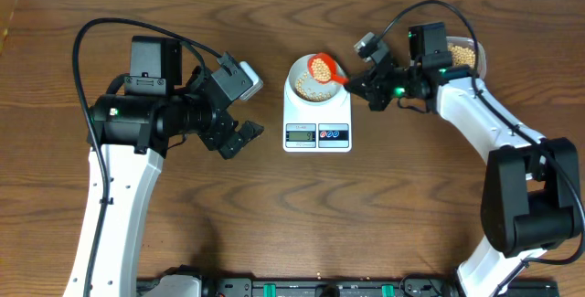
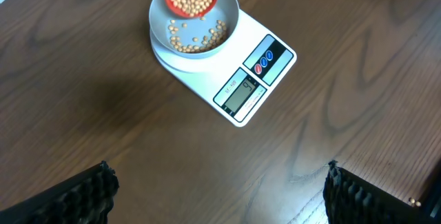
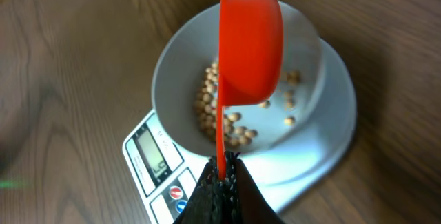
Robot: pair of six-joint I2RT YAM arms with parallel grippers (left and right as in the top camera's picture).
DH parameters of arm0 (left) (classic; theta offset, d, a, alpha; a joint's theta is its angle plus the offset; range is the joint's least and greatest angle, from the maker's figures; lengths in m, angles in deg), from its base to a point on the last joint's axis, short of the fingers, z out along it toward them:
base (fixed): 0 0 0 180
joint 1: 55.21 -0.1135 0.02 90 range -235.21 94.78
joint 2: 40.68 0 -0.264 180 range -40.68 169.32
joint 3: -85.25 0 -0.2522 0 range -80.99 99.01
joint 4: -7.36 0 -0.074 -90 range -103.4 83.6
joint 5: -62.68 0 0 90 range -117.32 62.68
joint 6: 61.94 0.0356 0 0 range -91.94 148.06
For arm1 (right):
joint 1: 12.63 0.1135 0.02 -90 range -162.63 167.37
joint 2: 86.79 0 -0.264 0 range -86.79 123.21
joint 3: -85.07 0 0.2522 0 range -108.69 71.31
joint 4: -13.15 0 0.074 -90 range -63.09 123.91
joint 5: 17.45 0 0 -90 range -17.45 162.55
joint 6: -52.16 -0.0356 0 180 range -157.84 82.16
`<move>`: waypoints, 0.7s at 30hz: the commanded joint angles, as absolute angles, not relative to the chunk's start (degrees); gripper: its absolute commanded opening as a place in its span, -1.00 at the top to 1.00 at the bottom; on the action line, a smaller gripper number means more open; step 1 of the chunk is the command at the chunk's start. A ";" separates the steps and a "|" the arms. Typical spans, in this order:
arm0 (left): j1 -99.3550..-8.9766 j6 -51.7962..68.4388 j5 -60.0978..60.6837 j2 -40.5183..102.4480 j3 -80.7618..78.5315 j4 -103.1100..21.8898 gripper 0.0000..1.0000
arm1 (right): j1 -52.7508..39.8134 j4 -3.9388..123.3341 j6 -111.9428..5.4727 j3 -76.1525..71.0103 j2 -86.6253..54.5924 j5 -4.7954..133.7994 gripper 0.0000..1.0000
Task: Scoop item into bowl and weigh 50g on scale
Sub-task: 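Tilt the scoop with the right gripper to pour soybeans into bowl, then hold the scoop over the bowl, shaking out remaining soybeans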
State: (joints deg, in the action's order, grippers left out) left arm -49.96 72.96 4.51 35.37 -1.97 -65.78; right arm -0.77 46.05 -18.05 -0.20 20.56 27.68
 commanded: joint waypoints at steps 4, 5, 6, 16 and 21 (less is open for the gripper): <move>-50.16 73.47 5.43 35.30 -0.92 -65.93 -0.96 | 0.67 45.76 -16.76 0.15 18.42 31.47 0.98; -50.16 73.47 5.43 35.30 -0.94 -65.93 -0.95 | 0.67 45.74 -16.73 0.13 18.42 32.45 0.98; -50.16 73.47 5.45 35.30 -0.92 -65.93 -0.96 | 0.65 45.72 -16.73 0.13 18.42 33.41 0.98; -50.16 73.47 5.45 35.30 -0.92 -65.93 -0.96 | 0.65 45.52 -16.08 0.13 15.75 36.56 0.98; -50.16 73.47 5.45 35.28 -0.94 -65.93 -0.96 | 0.65 45.59 -14.96 0.13 15.10 38.83 0.98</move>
